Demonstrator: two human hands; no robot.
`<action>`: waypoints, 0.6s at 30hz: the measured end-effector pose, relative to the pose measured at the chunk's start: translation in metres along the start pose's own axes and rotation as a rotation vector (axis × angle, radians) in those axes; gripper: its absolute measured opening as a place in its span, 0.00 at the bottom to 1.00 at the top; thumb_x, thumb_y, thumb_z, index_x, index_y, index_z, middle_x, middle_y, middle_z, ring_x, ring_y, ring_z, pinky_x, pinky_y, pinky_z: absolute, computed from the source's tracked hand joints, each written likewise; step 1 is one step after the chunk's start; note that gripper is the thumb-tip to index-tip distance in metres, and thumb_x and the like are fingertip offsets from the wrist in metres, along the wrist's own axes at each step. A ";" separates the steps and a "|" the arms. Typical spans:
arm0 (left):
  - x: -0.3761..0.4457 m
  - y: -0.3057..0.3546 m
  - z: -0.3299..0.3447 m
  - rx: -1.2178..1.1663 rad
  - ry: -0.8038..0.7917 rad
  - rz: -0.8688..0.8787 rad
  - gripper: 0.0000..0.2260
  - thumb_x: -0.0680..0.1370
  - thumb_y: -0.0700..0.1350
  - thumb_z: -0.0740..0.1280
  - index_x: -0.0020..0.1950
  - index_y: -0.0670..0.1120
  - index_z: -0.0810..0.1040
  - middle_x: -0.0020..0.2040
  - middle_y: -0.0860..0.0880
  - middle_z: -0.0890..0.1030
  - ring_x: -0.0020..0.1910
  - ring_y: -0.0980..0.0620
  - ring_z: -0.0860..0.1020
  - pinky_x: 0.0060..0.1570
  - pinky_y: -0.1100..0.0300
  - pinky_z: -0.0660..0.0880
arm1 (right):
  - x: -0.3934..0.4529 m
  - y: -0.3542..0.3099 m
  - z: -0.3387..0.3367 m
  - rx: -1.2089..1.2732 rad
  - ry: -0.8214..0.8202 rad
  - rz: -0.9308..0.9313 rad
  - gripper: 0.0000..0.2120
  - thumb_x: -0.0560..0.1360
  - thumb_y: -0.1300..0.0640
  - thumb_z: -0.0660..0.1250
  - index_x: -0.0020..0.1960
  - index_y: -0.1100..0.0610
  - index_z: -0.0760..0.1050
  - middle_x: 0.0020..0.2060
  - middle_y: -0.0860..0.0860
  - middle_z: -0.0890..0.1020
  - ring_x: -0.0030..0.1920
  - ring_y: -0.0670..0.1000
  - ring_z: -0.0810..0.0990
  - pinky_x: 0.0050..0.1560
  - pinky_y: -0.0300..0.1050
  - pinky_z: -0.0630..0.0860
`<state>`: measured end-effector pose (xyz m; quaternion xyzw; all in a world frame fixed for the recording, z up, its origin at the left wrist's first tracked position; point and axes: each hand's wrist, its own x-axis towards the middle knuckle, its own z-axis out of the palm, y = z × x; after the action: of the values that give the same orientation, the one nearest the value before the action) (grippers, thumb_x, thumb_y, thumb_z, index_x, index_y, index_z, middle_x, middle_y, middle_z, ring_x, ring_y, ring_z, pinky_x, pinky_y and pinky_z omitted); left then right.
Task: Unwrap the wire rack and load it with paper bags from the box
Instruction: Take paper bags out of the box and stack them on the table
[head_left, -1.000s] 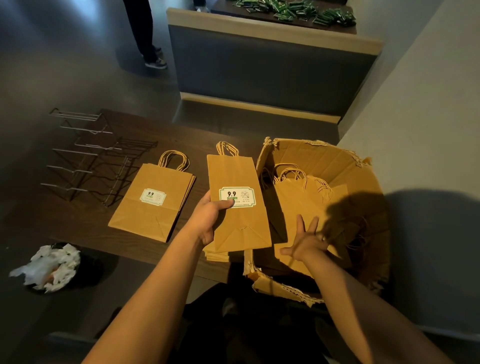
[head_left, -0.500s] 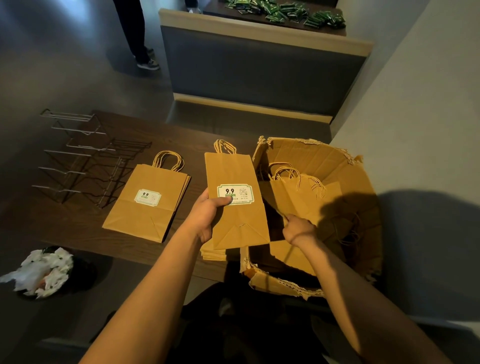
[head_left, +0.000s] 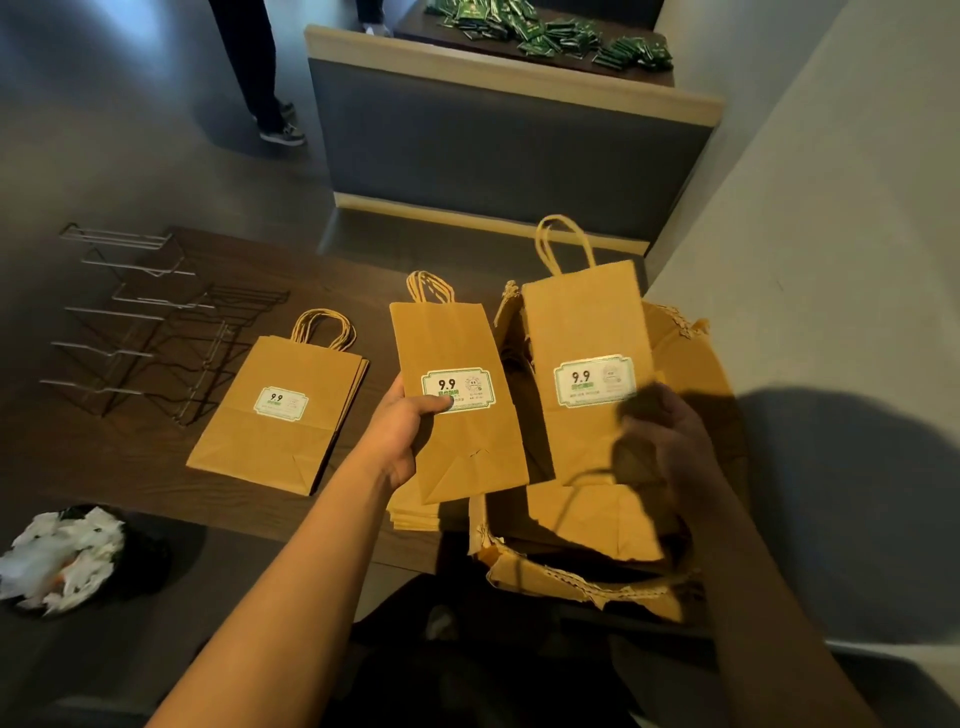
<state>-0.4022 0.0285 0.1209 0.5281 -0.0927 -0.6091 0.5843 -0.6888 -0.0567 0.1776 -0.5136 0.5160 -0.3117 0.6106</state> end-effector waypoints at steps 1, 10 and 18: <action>-0.001 0.001 0.001 -0.006 -0.003 -0.002 0.22 0.79 0.29 0.65 0.68 0.49 0.74 0.56 0.42 0.86 0.51 0.43 0.86 0.44 0.48 0.82 | -0.002 -0.003 -0.002 0.082 -0.009 0.009 0.17 0.79 0.69 0.63 0.58 0.50 0.78 0.48 0.47 0.86 0.48 0.48 0.85 0.39 0.41 0.81; 0.000 -0.012 0.017 -0.001 -0.024 -0.069 0.18 0.82 0.56 0.67 0.69 0.51 0.76 0.61 0.43 0.85 0.62 0.40 0.82 0.65 0.38 0.76 | 0.002 0.020 0.066 -0.406 -0.232 -0.011 0.23 0.78 0.58 0.71 0.71 0.51 0.70 0.61 0.39 0.78 0.64 0.45 0.77 0.58 0.37 0.75; 0.007 -0.016 0.008 0.123 -0.045 -0.046 0.17 0.80 0.40 0.71 0.69 0.45 0.77 0.59 0.43 0.85 0.60 0.41 0.83 0.59 0.44 0.79 | 0.008 0.036 0.097 -0.882 -0.138 -0.057 0.31 0.77 0.37 0.66 0.75 0.51 0.68 0.62 0.49 0.79 0.64 0.54 0.77 0.60 0.50 0.77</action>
<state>-0.4161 0.0240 0.1087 0.5513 -0.1309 -0.6271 0.5344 -0.5997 -0.0239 0.1355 -0.7583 0.5434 -0.0436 0.3575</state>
